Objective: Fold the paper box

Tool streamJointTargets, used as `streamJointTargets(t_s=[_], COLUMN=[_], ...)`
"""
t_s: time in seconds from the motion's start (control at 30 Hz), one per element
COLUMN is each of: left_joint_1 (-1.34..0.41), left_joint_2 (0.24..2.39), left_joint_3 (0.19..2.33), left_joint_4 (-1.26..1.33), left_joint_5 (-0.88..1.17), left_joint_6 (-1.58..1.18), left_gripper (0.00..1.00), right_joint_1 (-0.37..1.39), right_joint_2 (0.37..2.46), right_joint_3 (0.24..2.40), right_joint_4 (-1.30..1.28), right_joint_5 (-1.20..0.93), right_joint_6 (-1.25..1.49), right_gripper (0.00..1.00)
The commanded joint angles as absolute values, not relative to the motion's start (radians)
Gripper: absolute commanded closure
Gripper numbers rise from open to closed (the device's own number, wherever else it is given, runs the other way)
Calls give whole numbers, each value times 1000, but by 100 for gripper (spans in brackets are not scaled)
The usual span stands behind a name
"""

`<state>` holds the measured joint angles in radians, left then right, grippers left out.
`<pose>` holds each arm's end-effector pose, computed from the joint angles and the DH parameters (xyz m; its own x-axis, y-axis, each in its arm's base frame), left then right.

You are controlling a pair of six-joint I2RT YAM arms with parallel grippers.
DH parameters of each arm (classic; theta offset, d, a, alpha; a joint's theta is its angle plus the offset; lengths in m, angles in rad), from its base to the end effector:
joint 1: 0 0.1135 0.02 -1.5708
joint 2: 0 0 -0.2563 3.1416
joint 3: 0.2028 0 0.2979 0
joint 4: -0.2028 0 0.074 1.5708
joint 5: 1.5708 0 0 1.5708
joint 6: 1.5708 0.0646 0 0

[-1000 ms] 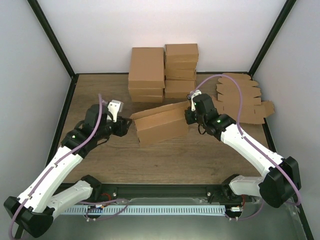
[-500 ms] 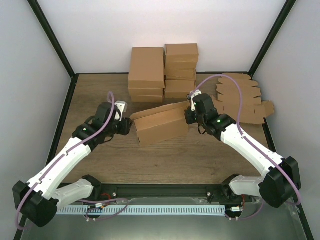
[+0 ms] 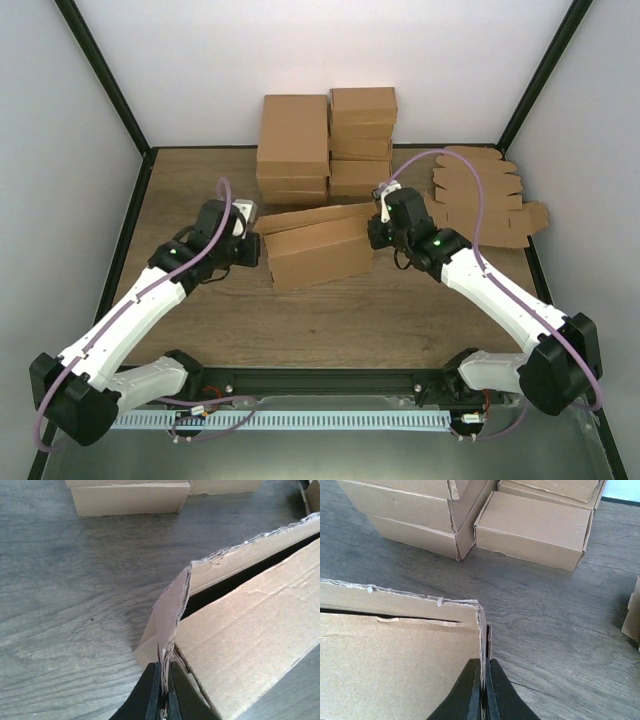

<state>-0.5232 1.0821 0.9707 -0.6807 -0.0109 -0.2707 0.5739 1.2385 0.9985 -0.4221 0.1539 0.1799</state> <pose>0.2547 -0.1461 0.2683 -0.7260 0.1101 -0.6789 0.3102 0.9334 -0.1803 0.2933 0.1778 0.2600 -0.5858 -0.1681 -0.7928 -0.3356 0.9408 0.0484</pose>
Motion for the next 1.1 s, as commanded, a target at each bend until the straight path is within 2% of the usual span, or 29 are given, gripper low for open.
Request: streamJointTargets(t_s=[0.0,0.17,0.33,0.5,0.57,0.73,0.9,1.07], left_joint_1=[-518,-518,-518,-518,-518,-518,-518,-518], left_joint_2=[1094,1120,1132,1137,1139,1144,1151,1160], left_joint_3=[1039,1070,1081,1072,1073,1089,1090,1102], left_joint_4=[-710,-708,-718,-704,-714,-745,-745,-750], left_joint_5=[51,120,74,89,50,14,41,65], left_joint_6=[-408,-557,-614,-629,-611,-595,-595,-605], left_gripper=[96,96,95,78,77,80,94,96], right_joint_1=[577,586,592,612,612,612,613,614], right_joint_2=[1232,1248,1249,1256,1257,1260,1262,1264], right_joint_3=[1003,999,1003,1007,1005,1010,1017,1018], right_joint_4=[-439,-443,-442,-447,-442,-443,-444,-446], right_joint_5=[138,138,152,176,169,163,170,170], right_joint_6=[209,216,217,213,215,216,214,214], right_gripper=[99,99,99,99,99,99,99,99])
